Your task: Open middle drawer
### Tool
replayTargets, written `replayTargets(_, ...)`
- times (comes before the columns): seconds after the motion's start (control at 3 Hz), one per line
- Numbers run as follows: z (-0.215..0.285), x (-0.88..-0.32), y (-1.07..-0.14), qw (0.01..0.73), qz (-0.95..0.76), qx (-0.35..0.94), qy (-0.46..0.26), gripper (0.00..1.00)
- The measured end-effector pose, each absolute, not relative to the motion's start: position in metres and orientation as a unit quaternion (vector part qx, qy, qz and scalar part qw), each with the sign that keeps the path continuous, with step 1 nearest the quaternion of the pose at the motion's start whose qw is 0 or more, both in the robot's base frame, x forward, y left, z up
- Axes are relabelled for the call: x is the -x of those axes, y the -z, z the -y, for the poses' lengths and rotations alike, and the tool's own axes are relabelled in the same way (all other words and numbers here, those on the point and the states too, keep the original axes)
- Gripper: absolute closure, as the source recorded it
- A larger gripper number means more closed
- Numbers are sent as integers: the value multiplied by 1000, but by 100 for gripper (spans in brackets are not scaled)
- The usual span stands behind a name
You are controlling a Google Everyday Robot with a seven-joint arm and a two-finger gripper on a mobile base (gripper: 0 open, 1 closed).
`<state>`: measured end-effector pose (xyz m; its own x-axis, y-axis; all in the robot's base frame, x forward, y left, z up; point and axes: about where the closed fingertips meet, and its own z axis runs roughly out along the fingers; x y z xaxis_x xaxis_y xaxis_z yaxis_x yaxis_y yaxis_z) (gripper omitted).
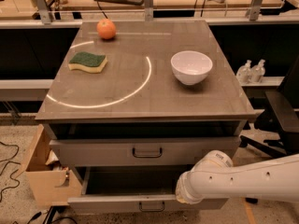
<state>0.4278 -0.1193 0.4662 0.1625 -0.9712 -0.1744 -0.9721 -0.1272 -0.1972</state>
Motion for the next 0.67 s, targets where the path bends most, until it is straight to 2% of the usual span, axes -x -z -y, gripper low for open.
replayTargets(0.67, 137, -440, -489, 126, -646, 752, 36, 100)
